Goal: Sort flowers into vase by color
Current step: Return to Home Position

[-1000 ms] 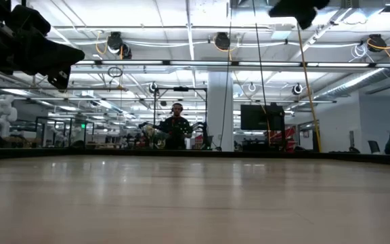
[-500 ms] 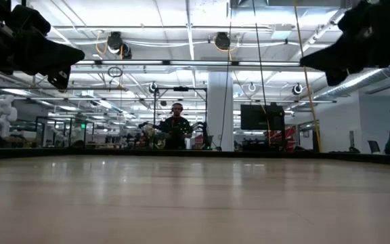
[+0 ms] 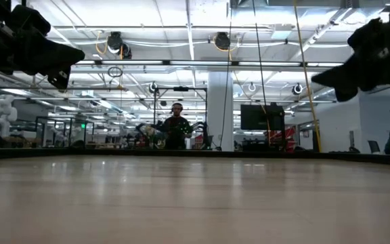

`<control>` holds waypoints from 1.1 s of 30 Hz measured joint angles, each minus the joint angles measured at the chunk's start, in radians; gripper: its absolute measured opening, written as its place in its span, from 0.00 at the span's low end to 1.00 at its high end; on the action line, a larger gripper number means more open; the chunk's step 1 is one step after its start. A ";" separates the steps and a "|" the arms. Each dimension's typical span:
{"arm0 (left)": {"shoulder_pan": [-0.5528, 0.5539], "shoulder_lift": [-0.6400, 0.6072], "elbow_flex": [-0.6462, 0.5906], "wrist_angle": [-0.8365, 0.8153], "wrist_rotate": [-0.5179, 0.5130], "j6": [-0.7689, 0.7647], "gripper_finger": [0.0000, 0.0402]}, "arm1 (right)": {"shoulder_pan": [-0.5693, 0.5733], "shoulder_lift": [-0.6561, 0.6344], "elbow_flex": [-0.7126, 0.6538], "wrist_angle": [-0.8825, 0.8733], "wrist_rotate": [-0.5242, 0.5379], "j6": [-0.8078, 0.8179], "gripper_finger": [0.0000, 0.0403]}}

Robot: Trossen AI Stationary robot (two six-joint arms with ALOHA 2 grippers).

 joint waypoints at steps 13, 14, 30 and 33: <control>0.000 0.000 -0.001 0.000 0.000 0.000 0.07 | 0.000 -0.033 0.006 -0.063 -0.048 0.038 0.00; 0.000 0.000 -0.001 0.000 0.000 0.000 0.07 | 0.001 -0.033 0.006 -0.063 -0.048 0.051 0.00; 0.000 0.000 -0.001 0.000 0.000 0.000 0.07 | 0.001 -0.033 0.006 -0.063 -0.048 0.059 0.00; 0.000 0.000 -0.001 0.000 0.000 0.000 0.07 | 0.001 -0.033 0.006 -0.063 -0.048 0.059 0.00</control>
